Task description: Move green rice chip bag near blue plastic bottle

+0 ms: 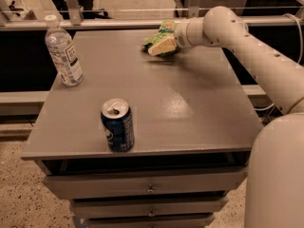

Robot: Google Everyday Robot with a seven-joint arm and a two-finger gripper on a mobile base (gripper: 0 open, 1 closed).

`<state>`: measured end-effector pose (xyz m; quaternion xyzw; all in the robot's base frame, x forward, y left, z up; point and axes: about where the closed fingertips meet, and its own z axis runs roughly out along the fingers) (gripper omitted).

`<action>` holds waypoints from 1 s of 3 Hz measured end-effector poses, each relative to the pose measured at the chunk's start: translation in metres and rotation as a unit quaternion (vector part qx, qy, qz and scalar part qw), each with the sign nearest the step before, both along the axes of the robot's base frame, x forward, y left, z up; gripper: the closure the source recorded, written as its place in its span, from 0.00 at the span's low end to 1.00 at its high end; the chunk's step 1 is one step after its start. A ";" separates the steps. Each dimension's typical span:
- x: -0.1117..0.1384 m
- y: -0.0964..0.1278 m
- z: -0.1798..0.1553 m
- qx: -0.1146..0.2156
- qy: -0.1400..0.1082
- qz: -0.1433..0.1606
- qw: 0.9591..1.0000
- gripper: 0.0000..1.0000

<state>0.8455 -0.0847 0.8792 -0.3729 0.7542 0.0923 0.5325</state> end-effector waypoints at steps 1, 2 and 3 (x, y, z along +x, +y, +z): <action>0.021 -0.012 -0.004 0.005 -0.015 -0.034 0.999 0.17; 0.029 -0.022 -0.006 0.005 -0.024 -0.053 0.998 0.41; 0.027 -0.030 -0.002 0.005 -0.030 -0.060 0.998 0.64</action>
Offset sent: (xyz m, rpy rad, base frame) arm 0.0376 -0.0389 -0.0033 0.0089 -0.0739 -0.1587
